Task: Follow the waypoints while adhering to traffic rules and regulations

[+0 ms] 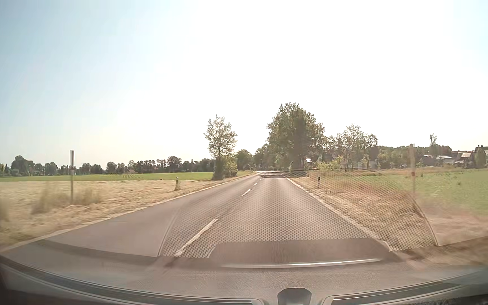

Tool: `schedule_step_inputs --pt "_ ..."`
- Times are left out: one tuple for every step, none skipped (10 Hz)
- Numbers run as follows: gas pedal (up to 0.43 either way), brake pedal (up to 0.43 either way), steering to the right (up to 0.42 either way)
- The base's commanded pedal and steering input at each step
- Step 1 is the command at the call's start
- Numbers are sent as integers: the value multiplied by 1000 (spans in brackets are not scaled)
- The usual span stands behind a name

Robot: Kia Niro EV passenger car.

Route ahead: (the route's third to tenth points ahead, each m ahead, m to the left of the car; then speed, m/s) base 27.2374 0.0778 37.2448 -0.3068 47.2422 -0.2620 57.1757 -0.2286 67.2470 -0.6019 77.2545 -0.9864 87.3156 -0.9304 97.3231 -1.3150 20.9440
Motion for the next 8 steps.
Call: schedule_step_inputs --pt "311 6 6" --pt "311 6 5" --pt "311 6 5" --pt "311 12 5" --pt "311 6 5" --pt "311 6 5" --pt "311 6 7" --pt "311 6 8"
